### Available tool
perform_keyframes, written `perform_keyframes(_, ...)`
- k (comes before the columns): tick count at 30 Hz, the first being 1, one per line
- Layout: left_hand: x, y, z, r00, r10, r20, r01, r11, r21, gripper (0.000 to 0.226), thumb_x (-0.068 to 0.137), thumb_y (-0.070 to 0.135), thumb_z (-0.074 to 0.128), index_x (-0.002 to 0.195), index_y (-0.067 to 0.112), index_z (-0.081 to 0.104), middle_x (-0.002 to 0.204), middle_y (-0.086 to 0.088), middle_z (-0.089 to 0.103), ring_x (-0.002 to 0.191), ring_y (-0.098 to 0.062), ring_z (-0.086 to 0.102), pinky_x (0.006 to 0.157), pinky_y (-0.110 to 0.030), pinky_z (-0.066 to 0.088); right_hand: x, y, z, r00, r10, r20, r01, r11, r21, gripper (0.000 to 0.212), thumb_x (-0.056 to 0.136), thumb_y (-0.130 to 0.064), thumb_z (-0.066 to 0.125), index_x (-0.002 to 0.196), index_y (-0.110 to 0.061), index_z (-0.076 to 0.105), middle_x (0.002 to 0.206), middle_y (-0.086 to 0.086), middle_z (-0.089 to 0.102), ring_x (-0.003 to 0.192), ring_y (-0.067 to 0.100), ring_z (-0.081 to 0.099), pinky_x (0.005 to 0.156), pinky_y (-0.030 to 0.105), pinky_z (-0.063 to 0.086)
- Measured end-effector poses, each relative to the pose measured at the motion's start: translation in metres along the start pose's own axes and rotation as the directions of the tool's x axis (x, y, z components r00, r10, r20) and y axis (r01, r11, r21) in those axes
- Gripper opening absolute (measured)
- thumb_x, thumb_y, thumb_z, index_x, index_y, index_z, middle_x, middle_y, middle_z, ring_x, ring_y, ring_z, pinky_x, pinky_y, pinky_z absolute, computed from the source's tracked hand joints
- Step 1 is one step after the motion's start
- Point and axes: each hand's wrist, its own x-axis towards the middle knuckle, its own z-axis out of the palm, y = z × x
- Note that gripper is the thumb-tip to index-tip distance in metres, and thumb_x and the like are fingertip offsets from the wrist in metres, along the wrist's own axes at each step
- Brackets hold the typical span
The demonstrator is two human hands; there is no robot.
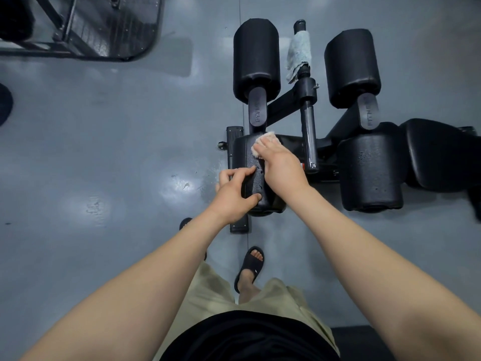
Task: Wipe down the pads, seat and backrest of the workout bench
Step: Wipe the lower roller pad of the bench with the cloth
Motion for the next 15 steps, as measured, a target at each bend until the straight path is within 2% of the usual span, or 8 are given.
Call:
perform_keyframes(2, -0.001, 0.003, 0.001, 1.000, 0.000, -0.006, 0.000, 1.000, 0.021, 0.067, 0.088, 0.032, 0.071, 0.145, 0.045, 0.039, 0.132, 0.004, 0.025, 0.128, -0.025, 0.031, 0.113, -0.035, 0.034, 0.016, 0.002, -0.001, 0.999, 0.007, 0.044, -0.006, 1.000, -0.029, 0.033, 0.070, 0.008, 0.042, 0.089, -0.019, 0.048, 0.104, -0.006, 0.050, 0.100, 0.016, 0.044, 0.066, 0.032, 0.038)
perform_keyframes(5, -0.004, 0.006, 0.004, 1.000, -0.005, -0.017, 0.005, 1.000, 0.028, 0.067, 0.088, 0.033, 0.071, 0.145, 0.047, 0.038, 0.136, 0.003, 0.026, 0.126, -0.025, 0.029, 0.110, -0.043, 0.041, 0.033, 0.007, 0.000, 0.994, 0.020, 0.108, -0.015, 0.999, -0.049, 0.036, 0.066, 0.009, 0.042, 0.087, -0.019, 0.047, 0.095, -0.008, 0.044, 0.088, 0.015, 0.037, 0.067, 0.043, 0.045)
perform_keyframes(7, -0.005, 0.006, 0.005, 1.000, 0.007, -0.022, -0.006, 0.999, 0.036, 0.068, 0.088, 0.034, 0.072, 0.145, 0.047, 0.039, 0.138, 0.002, 0.027, 0.130, -0.024, 0.029, 0.114, -0.034, 0.033, 0.033, 0.010, -0.001, 0.994, 0.028, 0.110, -0.022, 0.998, -0.056, 0.037, 0.067, 0.010, 0.043, 0.090, -0.019, 0.048, 0.096, -0.008, 0.044, 0.087, 0.015, 0.036, 0.066, 0.042, 0.045)
perform_keyframes(9, -0.005, 0.003, 0.001, 0.999, 0.037, -0.024, -0.037, 0.999, 0.002, 0.070, 0.085, 0.035, 0.075, 0.145, 0.046, 0.041, 0.136, 0.004, 0.030, 0.134, -0.021, 0.032, 0.115, -0.029, 0.028, 0.021, 0.011, -0.001, 0.997, 0.029, 0.070, -0.027, 0.999, -0.026, 0.038, 0.068, 0.011, 0.043, 0.093, -0.018, 0.048, 0.102, -0.005, 0.048, 0.085, 0.015, 0.037, 0.062, 0.038, 0.040)
perform_keyframes(12, -0.002, -0.003, -0.008, 0.998, 0.056, 0.006, -0.055, 0.997, -0.061, 0.080, 0.082, 0.031, 0.078, 0.150, 0.035, 0.037, 0.140, 0.003, 0.033, 0.135, -0.019, 0.039, 0.118, -0.038, 0.034, 0.005, 0.010, -0.001, 0.992, 0.115, 0.056, -0.111, 0.992, -0.063, 0.043, 0.079, 0.010, 0.046, 0.113, -0.014, 0.057, 0.127, 0.003, 0.054, 0.082, 0.026, 0.052, 0.063, 0.038, 0.044)
perform_keyframes(14, -0.002, -0.004, -0.011, 0.998, 0.049, 0.034, -0.048, 0.999, -0.022, 0.082, 0.084, 0.024, 0.078, 0.154, 0.023, 0.034, 0.144, 0.000, 0.032, 0.135, -0.022, 0.041, 0.118, -0.037, 0.034, 0.009, 0.003, 0.000, 0.973, 0.218, 0.077, -0.209, 0.971, -0.117, 0.051, 0.083, 0.008, 0.047, 0.129, -0.013, 0.055, 0.141, 0.007, 0.050, 0.097, 0.033, 0.059, 0.072, 0.038, 0.046)
perform_keyframes(15, -0.002, -0.003, -0.012, 0.998, 0.049, 0.037, -0.049, 0.999, -0.007, 0.082, 0.085, 0.022, 0.078, 0.154, 0.020, 0.033, 0.144, -0.001, 0.031, 0.134, -0.022, 0.041, 0.118, -0.036, 0.034, 0.013, -0.001, 0.000, 0.964, 0.251, 0.091, -0.238, 0.961, -0.138, 0.054, 0.082, 0.009, 0.046, 0.132, -0.013, 0.054, 0.141, 0.007, 0.049, 0.104, 0.032, 0.058, 0.075, 0.037, 0.043)
